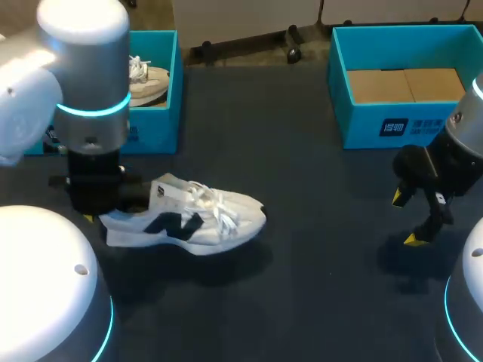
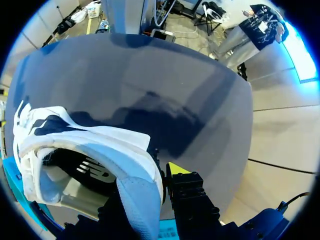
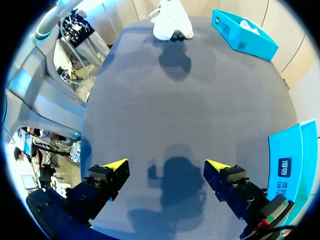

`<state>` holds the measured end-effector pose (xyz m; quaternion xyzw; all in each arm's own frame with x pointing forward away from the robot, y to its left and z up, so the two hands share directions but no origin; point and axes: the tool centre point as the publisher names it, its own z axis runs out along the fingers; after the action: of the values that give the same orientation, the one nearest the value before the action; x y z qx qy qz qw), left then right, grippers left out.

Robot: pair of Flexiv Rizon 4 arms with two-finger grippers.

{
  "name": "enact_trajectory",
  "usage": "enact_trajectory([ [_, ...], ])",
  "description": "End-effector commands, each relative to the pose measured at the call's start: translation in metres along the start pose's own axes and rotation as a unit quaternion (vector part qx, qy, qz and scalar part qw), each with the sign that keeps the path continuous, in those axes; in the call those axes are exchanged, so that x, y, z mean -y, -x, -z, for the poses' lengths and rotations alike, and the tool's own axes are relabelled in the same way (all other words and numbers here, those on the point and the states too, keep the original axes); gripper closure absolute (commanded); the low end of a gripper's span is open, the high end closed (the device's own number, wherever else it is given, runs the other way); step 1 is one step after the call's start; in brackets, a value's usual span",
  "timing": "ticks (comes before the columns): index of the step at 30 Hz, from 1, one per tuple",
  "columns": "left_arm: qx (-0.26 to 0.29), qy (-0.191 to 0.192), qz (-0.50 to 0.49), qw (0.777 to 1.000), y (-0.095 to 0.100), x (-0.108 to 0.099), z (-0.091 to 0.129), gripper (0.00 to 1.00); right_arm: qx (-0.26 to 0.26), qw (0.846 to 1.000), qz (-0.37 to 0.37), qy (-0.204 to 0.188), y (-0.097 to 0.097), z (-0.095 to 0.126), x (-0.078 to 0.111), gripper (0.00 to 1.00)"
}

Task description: Take the shoe out of the shoebox, open the shoe tongue, remove and reinsert the insole, then place the shoe into the shoebox

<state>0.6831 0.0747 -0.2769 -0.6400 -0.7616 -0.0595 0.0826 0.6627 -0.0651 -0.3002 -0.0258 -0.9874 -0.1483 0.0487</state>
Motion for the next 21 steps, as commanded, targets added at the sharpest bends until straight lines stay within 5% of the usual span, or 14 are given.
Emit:
enact_trajectory([
  [1,-0.001,-0.003,-0.012,1.000,0.011,0.007,-0.007,1.00,0.001,1.000,0.000,0.000,-0.001,-0.001,0.001,0.00],
  [14,-0.001,-0.003,-0.012,1.000,0.011,0.007,-0.007,1.00,0.001,1.000,0.000,0.000,-0.001,-0.001,0.001,0.00],
  [21,-0.001,-0.001,-0.059,0.998,0.053,0.021,-0.018,1.00,0.001,1.000,0.000,0.000,-0.001,-0.001,0.001,0.00],
])
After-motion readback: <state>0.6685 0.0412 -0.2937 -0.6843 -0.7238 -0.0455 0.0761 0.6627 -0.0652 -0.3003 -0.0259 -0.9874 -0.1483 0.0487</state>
